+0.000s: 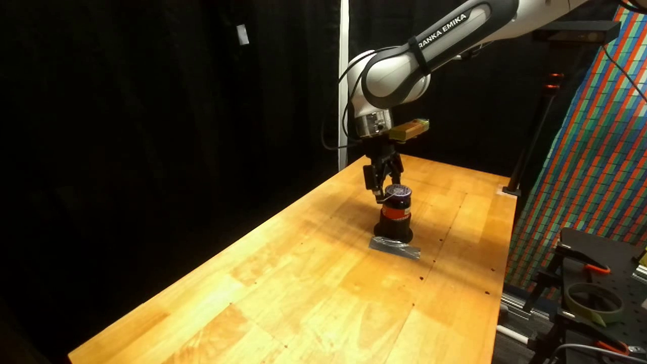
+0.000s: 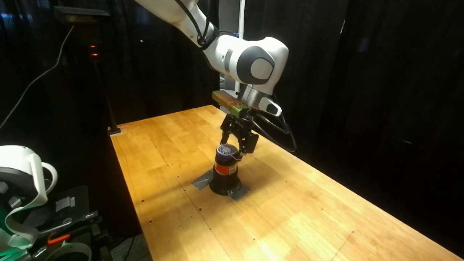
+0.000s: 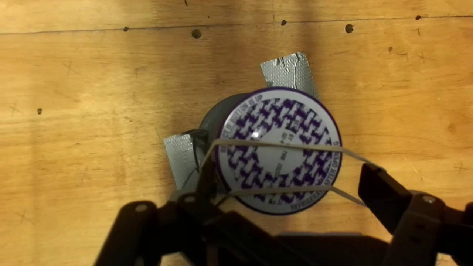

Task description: Put the rubber band around the jar.

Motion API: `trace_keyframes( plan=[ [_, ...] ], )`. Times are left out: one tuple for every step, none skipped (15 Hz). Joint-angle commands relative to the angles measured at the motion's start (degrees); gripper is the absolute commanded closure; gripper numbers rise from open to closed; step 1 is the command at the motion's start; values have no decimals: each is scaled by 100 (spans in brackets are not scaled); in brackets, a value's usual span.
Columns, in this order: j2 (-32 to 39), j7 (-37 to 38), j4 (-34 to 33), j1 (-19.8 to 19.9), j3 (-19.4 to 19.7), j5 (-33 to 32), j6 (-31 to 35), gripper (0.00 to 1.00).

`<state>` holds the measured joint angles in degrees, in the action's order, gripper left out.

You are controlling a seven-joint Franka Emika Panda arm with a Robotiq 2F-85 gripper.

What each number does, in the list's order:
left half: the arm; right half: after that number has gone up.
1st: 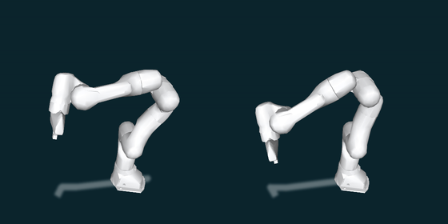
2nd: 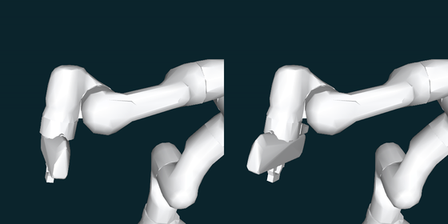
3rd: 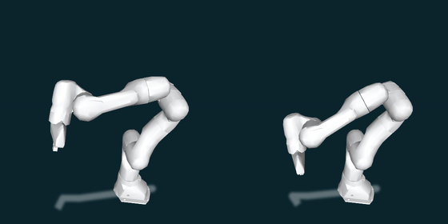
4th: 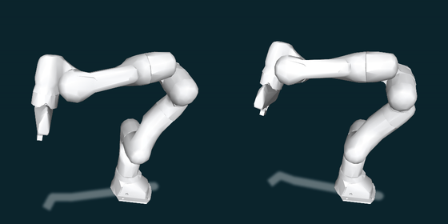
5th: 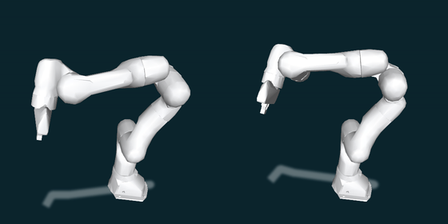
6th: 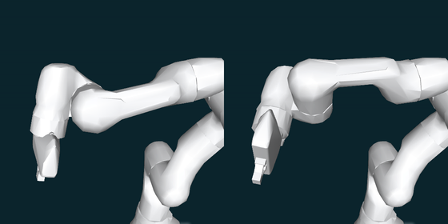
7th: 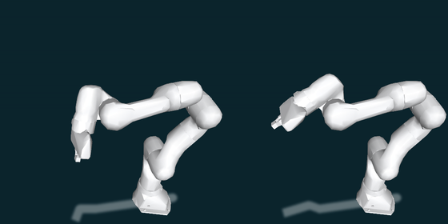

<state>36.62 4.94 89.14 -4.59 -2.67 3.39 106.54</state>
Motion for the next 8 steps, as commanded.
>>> trace_keyframes(
  plan=[
    [7, 68, -48, -58, 28, -52, 310, 0],
    [5, 75, -50, -57, 28, -46, 363, 0],
    [-3, 71, -49, -55, 21, -37, 396, 0],
    [-9, 58, -51, -53, 13, -30, 424, 0],
    [-18, 61, -39, -58, 15, -36, 474, 0],
    [-17, 54, -39, -55, 11, -30, 503, 0],
    [-11, 39, -35, -48, 7, -23, 485, 0],
    [-12, 45, -20, -49, 9, -24, 504, 0]
  ],
)
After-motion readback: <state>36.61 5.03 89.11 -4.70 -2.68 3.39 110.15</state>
